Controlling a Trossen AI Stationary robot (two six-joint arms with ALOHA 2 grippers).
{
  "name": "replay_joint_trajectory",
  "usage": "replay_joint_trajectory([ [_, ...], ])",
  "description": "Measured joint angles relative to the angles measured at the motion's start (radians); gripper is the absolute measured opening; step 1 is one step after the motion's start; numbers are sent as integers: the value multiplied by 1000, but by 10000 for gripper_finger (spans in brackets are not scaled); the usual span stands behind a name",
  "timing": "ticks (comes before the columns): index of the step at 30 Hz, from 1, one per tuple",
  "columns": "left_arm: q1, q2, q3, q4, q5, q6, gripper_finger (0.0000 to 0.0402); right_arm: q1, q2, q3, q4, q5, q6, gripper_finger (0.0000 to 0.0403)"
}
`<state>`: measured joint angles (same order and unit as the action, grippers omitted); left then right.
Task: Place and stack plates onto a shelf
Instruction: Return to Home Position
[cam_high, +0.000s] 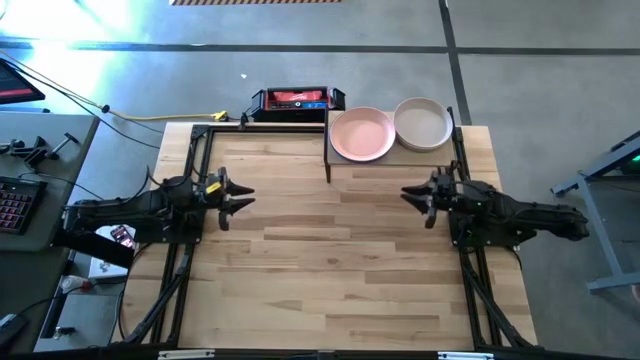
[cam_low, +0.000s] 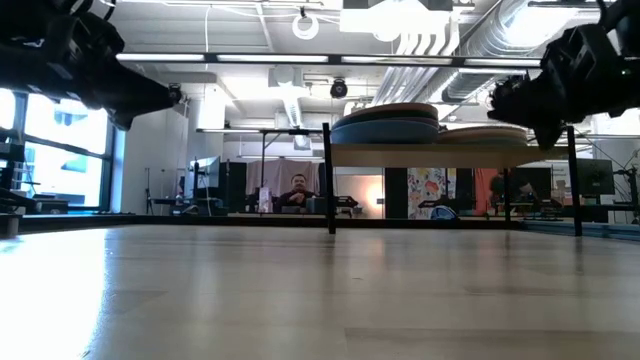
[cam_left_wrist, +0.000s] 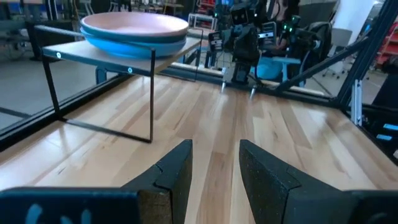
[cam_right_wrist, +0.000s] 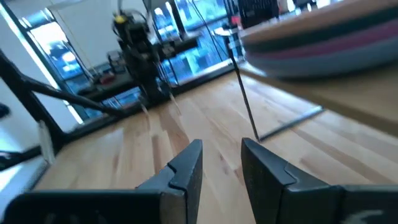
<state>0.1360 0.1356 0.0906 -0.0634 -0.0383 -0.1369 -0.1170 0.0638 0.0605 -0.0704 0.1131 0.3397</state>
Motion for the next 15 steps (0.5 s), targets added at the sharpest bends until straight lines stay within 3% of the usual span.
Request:
replay_joint_trajectory([
  [4,0,-30,-76,124,0,0,122,7,-65,0,1,0,0,94],
  [15,0,-69,-79,85,1,0,122,6,-54,-24,30,-8,0,94],
])
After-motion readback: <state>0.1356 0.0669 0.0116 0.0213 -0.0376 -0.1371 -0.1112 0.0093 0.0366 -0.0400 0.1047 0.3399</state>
